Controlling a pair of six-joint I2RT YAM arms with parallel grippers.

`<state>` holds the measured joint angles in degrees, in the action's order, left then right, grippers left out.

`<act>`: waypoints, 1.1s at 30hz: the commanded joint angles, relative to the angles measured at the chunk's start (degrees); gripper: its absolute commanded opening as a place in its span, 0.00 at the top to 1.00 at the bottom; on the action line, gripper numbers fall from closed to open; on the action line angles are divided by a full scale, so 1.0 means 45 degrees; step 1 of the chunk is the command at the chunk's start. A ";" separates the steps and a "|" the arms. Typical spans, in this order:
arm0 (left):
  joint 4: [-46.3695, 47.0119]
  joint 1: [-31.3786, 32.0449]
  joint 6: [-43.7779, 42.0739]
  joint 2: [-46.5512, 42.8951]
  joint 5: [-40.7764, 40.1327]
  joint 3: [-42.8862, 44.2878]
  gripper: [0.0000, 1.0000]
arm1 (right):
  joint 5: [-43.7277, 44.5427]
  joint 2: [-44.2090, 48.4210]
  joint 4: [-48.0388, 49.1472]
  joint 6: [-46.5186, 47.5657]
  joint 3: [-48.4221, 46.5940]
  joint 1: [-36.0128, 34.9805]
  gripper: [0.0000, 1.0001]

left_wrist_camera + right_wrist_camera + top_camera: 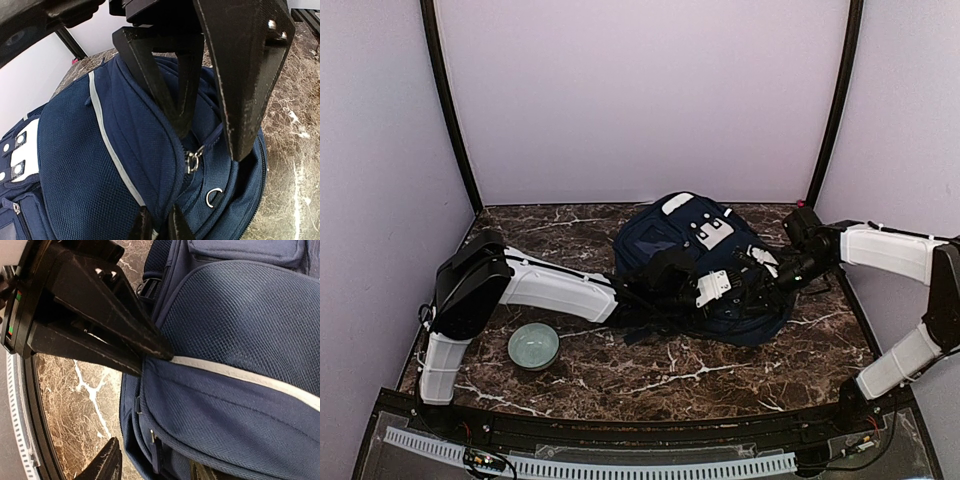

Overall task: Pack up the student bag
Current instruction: Grab the second largest pocket of the student bag, then zip the student bag into the second largest pocket of the bag.

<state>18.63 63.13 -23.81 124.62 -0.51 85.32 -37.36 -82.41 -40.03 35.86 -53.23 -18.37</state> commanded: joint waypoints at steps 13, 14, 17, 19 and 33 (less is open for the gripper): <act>0.0813 -0.0084 0.0597 -0.0154 0.0193 -0.0062 1.00 | 0.1847 0.0169 0.1105 -0.1370 0.0365 -0.0430 0.81; 0.0817 -0.0084 0.0596 -0.0154 0.0168 -0.0081 1.00 | 0.1880 0.0218 0.1027 -0.1335 0.0365 -0.0444 0.84; 0.0873 -0.0084 0.0588 -0.0135 0.0182 -0.0125 1.00 | 0.1952 0.0338 0.0811 -0.1308 0.0340 -0.0430 0.90; 0.0879 -0.0090 0.0562 -0.0139 0.0158 -0.0145 1.00 | 0.2033 0.0407 0.0652 -0.1319 0.0324 -0.0429 0.94; 0.0592 -0.0084 0.0407 -0.0468 0.0232 -0.0676 1.00 | 0.3158 0.0914 -0.0753 -0.0773 -0.0145 0.0637 1.00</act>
<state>20.36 63.11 -23.20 124.62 -0.40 84.20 -27.03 -79.13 -40.49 31.14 -52.12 -18.46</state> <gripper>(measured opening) 0.089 0.036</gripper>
